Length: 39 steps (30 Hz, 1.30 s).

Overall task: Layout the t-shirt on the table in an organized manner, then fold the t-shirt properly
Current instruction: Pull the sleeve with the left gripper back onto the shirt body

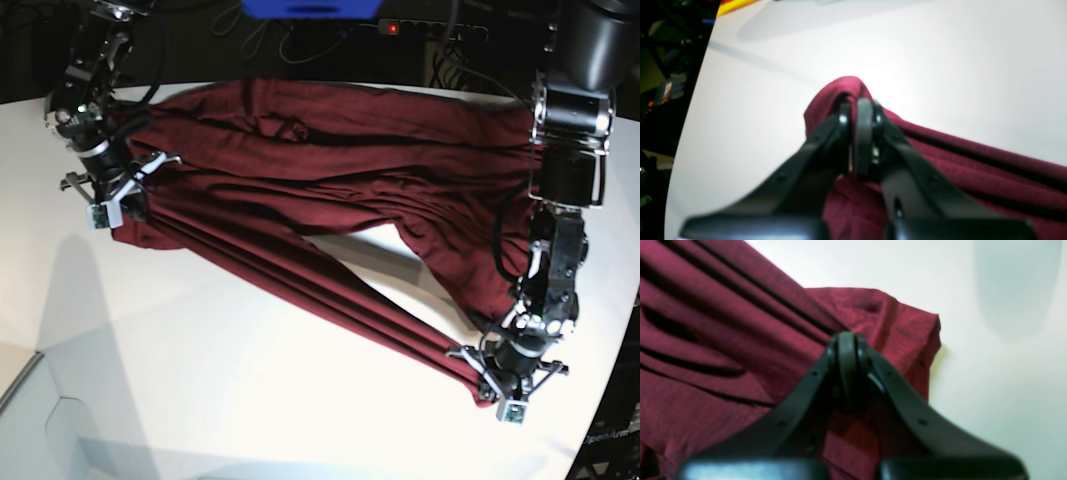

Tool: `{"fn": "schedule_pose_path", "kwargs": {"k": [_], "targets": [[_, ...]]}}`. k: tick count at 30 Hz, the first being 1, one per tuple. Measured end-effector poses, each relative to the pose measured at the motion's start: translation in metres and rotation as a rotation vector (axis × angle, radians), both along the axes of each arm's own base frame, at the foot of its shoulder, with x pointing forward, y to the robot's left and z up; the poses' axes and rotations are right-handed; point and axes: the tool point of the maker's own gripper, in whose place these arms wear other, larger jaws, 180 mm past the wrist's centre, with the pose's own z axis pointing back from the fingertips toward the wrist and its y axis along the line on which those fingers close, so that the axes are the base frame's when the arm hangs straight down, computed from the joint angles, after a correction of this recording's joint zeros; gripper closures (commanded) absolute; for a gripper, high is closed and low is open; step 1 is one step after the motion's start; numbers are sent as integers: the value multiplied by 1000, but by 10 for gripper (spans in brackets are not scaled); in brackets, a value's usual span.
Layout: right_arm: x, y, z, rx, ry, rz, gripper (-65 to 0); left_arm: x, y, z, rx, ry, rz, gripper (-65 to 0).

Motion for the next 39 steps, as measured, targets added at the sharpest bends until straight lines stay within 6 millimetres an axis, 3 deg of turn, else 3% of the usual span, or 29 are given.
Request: {"fn": "schedule_pose_path", "kwargs": {"k": [5,7,12,15,19,25,28,34,36,39], "targets": [[0,0,0,-1,1,0,0,0,-1,-6,30,13,-9,-6],[0,1,0,0,0,4,0,0,5,-21,94,49,1,-31],[-3,-4,-3,-20,21,-3,0,-11,11,-84,250,223,21,-241],[-5,-4,-5,-24,30,-2,0,0,4,-80,228,156,9,-306],[-5,-4,-5,-23,28,-1,0,15,4,-55,151,44,41,-307],[-5,-4,-5,-23,29,-1,0,16,10,-51,61,31,113,-308],[2,-9,1,-40,19,4,0,7,5,-64,59,42,98,-308],[28,-16,24,-61,-54,4,0,-47,-11,-128,49,169,72,-308],[33,-21,30,-82,-64,8,0,-53,-7,-131,48,159,74,-308],[47,-25,44,-95,-104,5,0,-57,14,-132,82,172,99,-308]]}}
